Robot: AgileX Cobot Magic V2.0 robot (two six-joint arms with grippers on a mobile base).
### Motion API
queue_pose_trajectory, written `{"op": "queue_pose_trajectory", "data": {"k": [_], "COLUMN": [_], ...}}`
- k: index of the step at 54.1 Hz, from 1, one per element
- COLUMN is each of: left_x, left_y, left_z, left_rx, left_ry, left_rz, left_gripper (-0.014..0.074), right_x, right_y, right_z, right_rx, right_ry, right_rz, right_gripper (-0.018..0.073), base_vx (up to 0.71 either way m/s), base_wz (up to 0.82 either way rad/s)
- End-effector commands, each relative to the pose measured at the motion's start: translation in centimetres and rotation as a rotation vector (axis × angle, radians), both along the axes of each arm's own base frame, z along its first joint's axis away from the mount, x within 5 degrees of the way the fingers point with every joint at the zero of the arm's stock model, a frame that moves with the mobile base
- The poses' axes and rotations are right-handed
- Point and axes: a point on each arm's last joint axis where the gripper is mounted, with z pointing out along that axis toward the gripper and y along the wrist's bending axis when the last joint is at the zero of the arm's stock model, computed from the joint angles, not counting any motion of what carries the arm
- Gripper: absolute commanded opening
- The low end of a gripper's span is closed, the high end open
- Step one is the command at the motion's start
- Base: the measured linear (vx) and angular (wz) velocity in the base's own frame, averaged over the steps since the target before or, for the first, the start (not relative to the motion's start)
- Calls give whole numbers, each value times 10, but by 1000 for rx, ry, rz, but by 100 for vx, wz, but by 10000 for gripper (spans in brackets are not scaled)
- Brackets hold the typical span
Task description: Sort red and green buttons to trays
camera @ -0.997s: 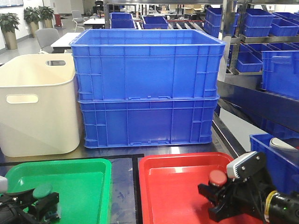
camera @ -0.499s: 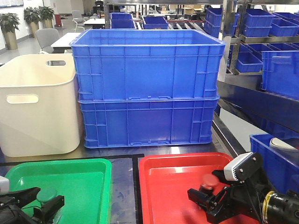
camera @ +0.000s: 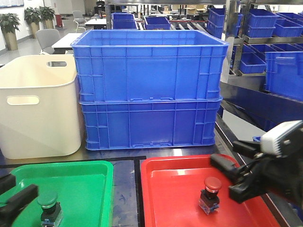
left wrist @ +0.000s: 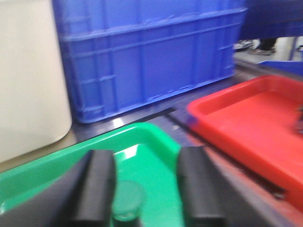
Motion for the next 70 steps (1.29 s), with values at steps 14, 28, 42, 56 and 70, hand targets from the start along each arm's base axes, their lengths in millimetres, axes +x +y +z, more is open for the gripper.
{"op": "queue_pose_trajectory", "data": {"k": [14, 28, 42, 56, 70], "left_x": [-85, -104, -104, -103, -82], "left_y": [-8, -8, -7, -5, 18], "left_z": [27, 34, 35, 37, 11], "left_rx": [-106, -106, -108, -187, -403], "left_ry": [-38, -124, -130, -112, -172], "left_rz": [-124, -147, -133, -101, 161], "left_gripper": [-6, -6, -6, -6, -6], "right_x": [-68, -74, -74, -74, -74], "right_y": [-6, -6, -6, -6, -6], "right_z": [48, 52, 52, 52, 52], "right_rx": [30, 31, 31, 31, 31], "right_ry": [3, -21, -21, -21, -21], "right_rz": [-26, -22, -22, -22, -21], "right_gripper": [-12, -11, -11, -11, -11], "base_vx": [0, 0, 0, 0, 0], "base_wz": [0, 0, 0, 0, 0]}}
